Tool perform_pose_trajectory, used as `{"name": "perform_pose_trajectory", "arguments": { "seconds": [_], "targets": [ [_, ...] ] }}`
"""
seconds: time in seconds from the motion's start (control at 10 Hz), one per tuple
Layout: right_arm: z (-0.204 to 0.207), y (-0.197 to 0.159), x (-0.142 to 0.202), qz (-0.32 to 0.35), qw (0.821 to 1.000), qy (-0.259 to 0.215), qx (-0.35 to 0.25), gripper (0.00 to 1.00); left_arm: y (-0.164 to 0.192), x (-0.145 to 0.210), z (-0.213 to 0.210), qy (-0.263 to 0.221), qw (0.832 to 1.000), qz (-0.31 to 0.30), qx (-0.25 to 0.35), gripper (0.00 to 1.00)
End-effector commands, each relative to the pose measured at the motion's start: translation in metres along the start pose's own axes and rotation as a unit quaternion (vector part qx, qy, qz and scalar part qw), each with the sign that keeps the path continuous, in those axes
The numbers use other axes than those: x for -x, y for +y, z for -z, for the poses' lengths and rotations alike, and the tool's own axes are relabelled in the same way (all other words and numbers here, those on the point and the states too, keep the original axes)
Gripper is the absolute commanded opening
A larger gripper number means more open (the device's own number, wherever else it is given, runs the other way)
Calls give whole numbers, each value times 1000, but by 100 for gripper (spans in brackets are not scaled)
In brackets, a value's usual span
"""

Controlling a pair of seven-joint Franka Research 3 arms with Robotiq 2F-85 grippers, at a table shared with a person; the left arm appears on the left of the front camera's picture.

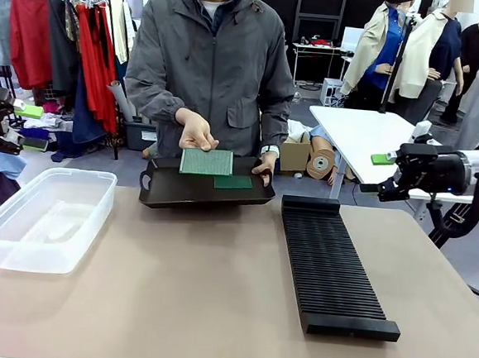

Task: Sort PCBs into racks and boxes based on the side picked up.
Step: Pick up the Blank PCB handed by the Human.

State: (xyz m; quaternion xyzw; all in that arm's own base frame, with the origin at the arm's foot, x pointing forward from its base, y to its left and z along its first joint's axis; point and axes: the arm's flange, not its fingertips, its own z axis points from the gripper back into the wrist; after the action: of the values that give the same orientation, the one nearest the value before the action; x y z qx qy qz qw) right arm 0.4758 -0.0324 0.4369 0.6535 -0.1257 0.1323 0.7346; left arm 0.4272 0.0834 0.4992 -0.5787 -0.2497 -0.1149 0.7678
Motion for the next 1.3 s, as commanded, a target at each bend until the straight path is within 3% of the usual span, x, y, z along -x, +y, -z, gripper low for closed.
{"name": "perform_pose_trajectory", "arguments": {
  "seconds": [0.0,0.2,1.2],
  "targets": [
    [11,-11,-20,-4,1000,3,-24,100,-3,0,-1,-2,1000,-5,3,100],
    [28,-23,-32,4,999,27,-35,100,-3,0,-1,-2,1000,-5,3,100],
    [98,-98,-60,-30,998,21,-44,100,-3,0,-1,-2,1000,-5,3,100]
  ]
}}
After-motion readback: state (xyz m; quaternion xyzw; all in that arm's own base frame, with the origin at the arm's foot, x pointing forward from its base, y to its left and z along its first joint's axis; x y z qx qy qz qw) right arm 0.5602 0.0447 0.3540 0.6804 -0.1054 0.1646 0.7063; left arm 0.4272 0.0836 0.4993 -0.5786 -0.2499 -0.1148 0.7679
